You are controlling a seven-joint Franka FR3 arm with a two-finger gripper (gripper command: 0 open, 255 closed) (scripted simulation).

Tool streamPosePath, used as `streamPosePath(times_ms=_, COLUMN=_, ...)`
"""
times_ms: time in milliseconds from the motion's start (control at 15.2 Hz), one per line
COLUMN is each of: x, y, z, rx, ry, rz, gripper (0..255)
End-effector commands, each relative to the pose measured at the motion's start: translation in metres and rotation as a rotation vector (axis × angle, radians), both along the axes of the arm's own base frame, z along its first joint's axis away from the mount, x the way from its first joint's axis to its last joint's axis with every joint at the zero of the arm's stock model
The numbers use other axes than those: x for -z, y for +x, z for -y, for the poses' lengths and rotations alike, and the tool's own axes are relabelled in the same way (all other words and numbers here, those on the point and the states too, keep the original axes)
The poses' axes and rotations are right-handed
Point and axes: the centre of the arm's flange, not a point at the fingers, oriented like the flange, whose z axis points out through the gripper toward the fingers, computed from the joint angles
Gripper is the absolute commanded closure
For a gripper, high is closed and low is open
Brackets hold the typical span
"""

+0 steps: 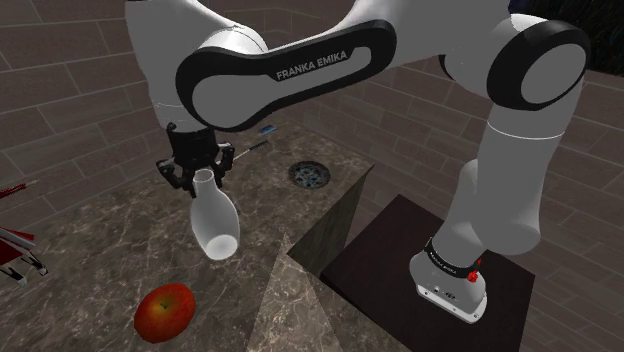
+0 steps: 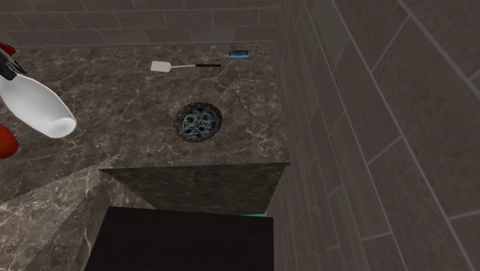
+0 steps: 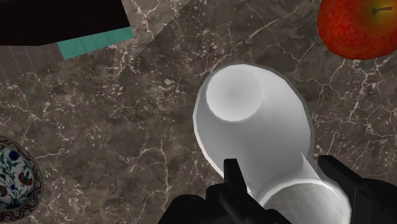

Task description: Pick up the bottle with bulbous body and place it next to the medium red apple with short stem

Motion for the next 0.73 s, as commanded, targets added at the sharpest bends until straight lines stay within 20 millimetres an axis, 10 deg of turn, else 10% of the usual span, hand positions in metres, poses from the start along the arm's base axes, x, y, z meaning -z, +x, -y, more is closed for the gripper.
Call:
streamPosePath(times_ms=0, x=0.01, y=0.0, z=0.001, rx=0.0, ry=0.001, rz=0.001, gripper=255)
streamPosePath(times_ms=660, x=0.04, y=0.0, z=0.001, rx=0.0, ry=0.001, rz=0.001, gripper=255)
